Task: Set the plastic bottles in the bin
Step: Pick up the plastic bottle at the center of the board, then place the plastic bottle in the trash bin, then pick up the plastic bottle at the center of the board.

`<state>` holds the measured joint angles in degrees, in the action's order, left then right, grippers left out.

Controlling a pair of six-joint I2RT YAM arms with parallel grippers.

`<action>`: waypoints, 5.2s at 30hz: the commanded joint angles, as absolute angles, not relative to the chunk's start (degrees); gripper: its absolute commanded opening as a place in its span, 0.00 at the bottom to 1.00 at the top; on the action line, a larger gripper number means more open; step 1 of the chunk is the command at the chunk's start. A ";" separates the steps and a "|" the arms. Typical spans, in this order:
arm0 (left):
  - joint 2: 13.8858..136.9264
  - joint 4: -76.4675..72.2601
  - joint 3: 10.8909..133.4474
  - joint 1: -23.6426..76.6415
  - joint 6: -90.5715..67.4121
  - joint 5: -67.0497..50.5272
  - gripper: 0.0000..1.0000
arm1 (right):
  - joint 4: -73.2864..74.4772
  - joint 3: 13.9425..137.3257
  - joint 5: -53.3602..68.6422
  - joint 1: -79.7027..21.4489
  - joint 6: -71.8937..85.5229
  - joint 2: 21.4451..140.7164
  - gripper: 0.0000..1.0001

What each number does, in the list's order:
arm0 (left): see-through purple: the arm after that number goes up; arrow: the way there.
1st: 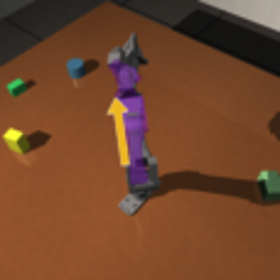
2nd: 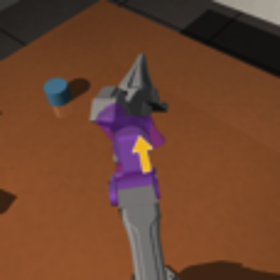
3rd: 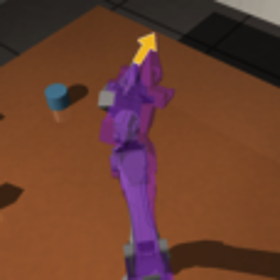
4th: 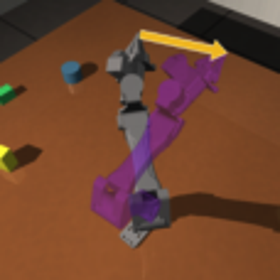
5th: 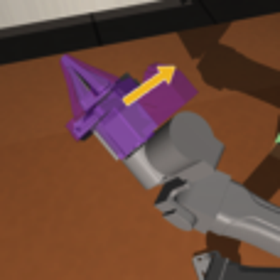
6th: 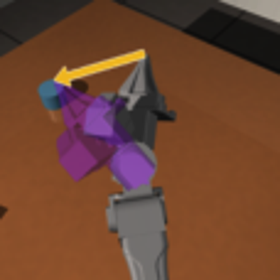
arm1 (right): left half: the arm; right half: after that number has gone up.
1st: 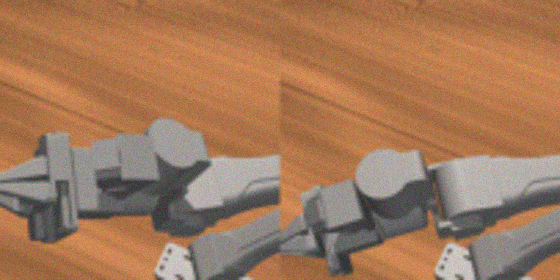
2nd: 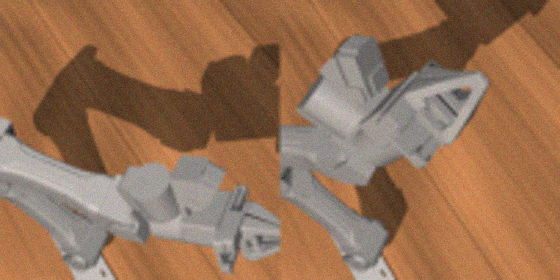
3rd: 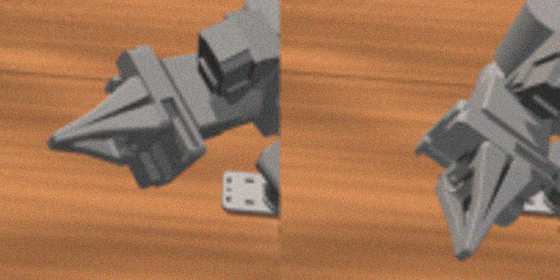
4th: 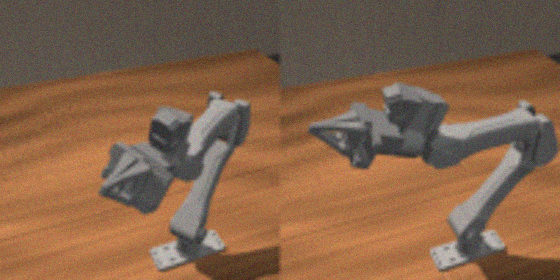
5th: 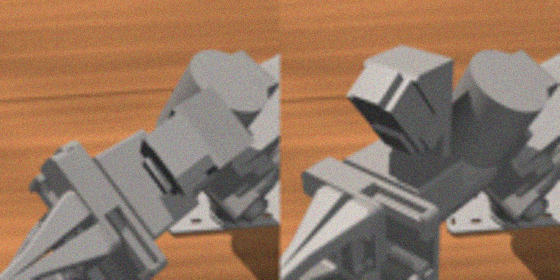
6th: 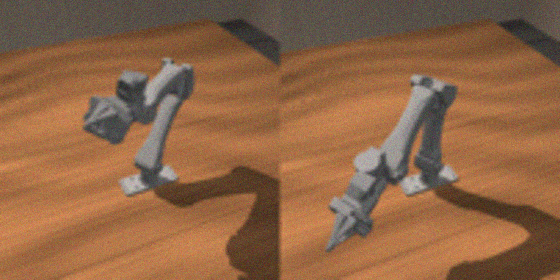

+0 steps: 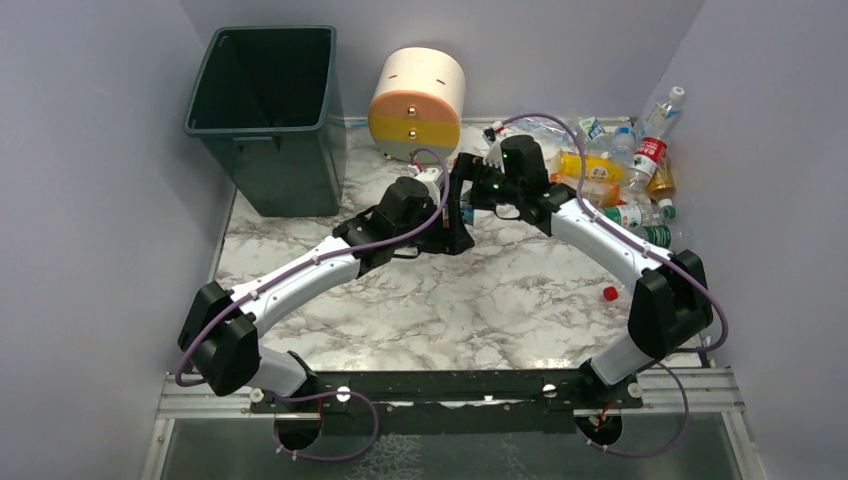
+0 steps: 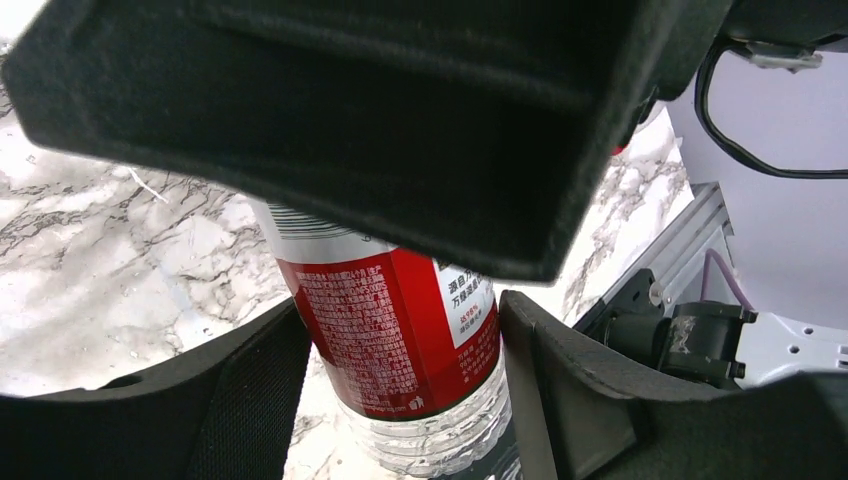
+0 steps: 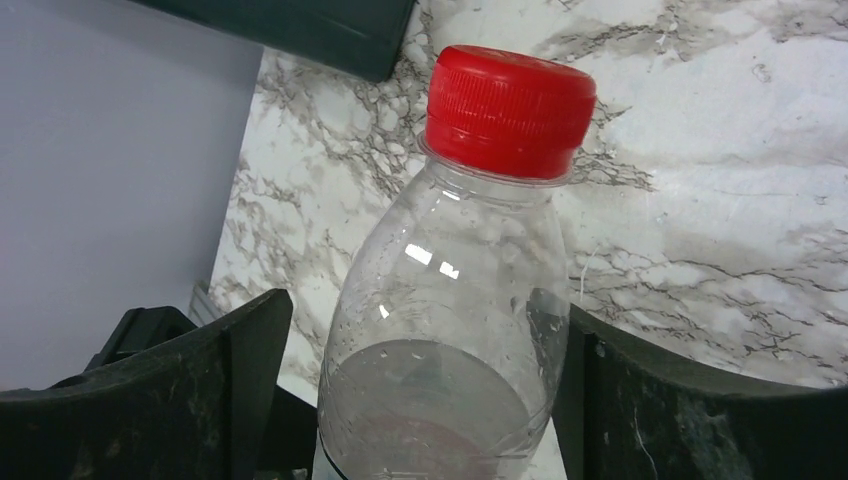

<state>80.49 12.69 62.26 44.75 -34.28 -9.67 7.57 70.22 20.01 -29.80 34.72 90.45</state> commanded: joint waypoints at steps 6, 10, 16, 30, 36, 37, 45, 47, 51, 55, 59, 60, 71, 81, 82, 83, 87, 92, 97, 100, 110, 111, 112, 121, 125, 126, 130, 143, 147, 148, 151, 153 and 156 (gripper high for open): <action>79.90 12.44 64.88 45.26 -32.91 -8.30 0.57 | 7.69 72.41 18.64 -30.59 35.65 87.08 0.99; 79.45 13.92 65.54 45.26 -31.90 -7.05 0.57 | 9.20 72.63 15.18 -30.51 35.89 83.46 0.99; 79.23 15.65 66.66 45.11 -30.69 -5.62 0.57 | 12.48 74.21 11.99 -30.33 33.84 78.11 0.99; 80.15 21.53 76.43 40.61 -24.53 -3.82 0.57 | 20.30 73.29 4.82 -29.44 30.02 66.91 0.99; 81.98 25.99 86.16 36.19 -20.54 -3.87 0.57 | 21.47 70.49 3.48 -29.36 28.97 65.04 0.99; 82.21 26.75 87.88 35.24 -19.81 -3.87 0.57 | 21.53 69.86 3.39 -29.36 28.88 64.84 0.99; 84.39 30.92 100.90 27.07 -15.70 -3.54 0.57 | 21.16 65.64 2.96 -29.35 28.27 64.11 0.99; 84.98 31.36 103.55 25.71 -14.89 -2.38 0.57 | 20.90 65.11 3.30 -29.35 28.21 64.35 0.99; 86.24 31.45 108.34 22.81 -13.75 -0.34 0.57 | 20.20 64.15 4.32 -29.29 28.30 65.05 0.99; 87.86 31.48 112.76 19.31 -13.12 0.74 0.58 | 19.59 63.20 5.14 -29.35 28.41 65.66 0.99; 89.04 31.45 115.66 15.09 -13.18 1.94 0.58 | 19.09 62.29 5.85 -29.36 28.48 65.82 0.99; 89.34 31.34 116.16 14.13 -13.18 2.16 0.58 | 19.07 62.19 5.96 -29.33 28.41 65.91 0.99; 91.06 28.48 115.17 2.21 -13.59 2.34 0.58 | 18.34 61.18 7.61 -29.36 28.29 66.62 0.99; 94.00 26.71 110.67 -3.00 -16.17 -0.34 0.68 | 17.66 60.38 8.70 -29.33 28.49 67.25 0.99; 94.33 26.72 110.36 -3.09 -16.17 -0.45 0.70 | 17.67 60.34 8.70 -29.33 28.43 67.24 0.99; 94.69 26.72 110.10 -3.22 -16.22 -0.50 0.72 | 17.67 60.38 8.66 -29.35 28.39 67.28 0.99; 95.97 26.54 109.59 -3.72 -16.22 -1.18 0.79 | 17.83 60.30 8.61 -29.36 28.21 67.41 0.99; 96.35 26.41 109.84 -3.77 -16.39 -2.42 0.86 | 17.80 60.31 8.44 -29.36 28.08 67.80 0.99; 95.59 26.53 110.55 -3.78 -16.07 -4.12 0.88 | 18.20 60.71 7.38 -29.36 27.46 68.50 0.99; 93.71 26.74 110.97 -3.78 -16.86 -7.11 0.88 | 20.08 61.64 4.45 -29.08 26.56 69.48 0.99; 85.69 28.58 106.29 0.06 -18.28 -20.03 0.93 | 24.79 63.71 0.10 -15.95 24.47 74.50 0.99; 84.63 28.64 104.93 1.13 -18.35 -20.43 0.94 | 24.91 63.53 -0.70 -14.51 24.37 74.53 0.99; 83.75 28.65 103.91 2.63 -18.26 -20.59 0.94 | 24.89 63.24 -1.66 -12.98 24.39 74.45 0.99; 76.98 26.32 87.71 18.18 -19.16 -17.38 0.94 | 24.65 66.96 -2.74 -3.32 26.62 82.31 0.99; 74.71 24.82 79.01 23.41 -19.94 -15.77 0.94 | 22.48 70.52 -7.74 -2.99 24.17 87.03 0.99; 74.04 24.38 77.05 24.19 -20.33 -15.81 0.94 | 21.59 71.13 -9.25 -2.99 23.43 88.10 0.99; 71.70 23.55 70.55 28.18 -21.13 -15.02 0.94 | 18.44 74.73 -12.80 -2.41 21.53 93.21 0.99; 69.67 24.53 67.06 33.09 -21.34 -13.28 0.94 | 21.47 89.74 -15.30 -0.96 19.39 112.52 0.99; 70.28 24.68 67.32 33.57 -21.27 -13.03 0.94 | 20.58 88.62 -14.30 -0.90 19.14 112.86 0.99; 70.50 24.63 67.37 33.67 -21.25 -12.94 0.94 | 20.05 87.95 -13.98 -0.88 19.02 112.95 0.99; 71.17 24.59 67.66 33.96 -21.17 -12.67 0.94 | 19.63 87.64 -13.15 -0.92 18.25 114.09 0.99; 71.57 24.61 67.75 34.28 -21.17 -12.51 0.94 | 20.44 87.97 -12.21 -0.97 17.96 115.09 0.99; 71.87 24.57 67.71 34.58 -21.24 -12.23 0.94 | 19.23 86.60 -9.75 -0.94 17.46 115.76 0.99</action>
<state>71.26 25.82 67.68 33.91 -20.78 -13.61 20.43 87.81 -12.56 -1.15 18.92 113.80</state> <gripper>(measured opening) 0.940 0.993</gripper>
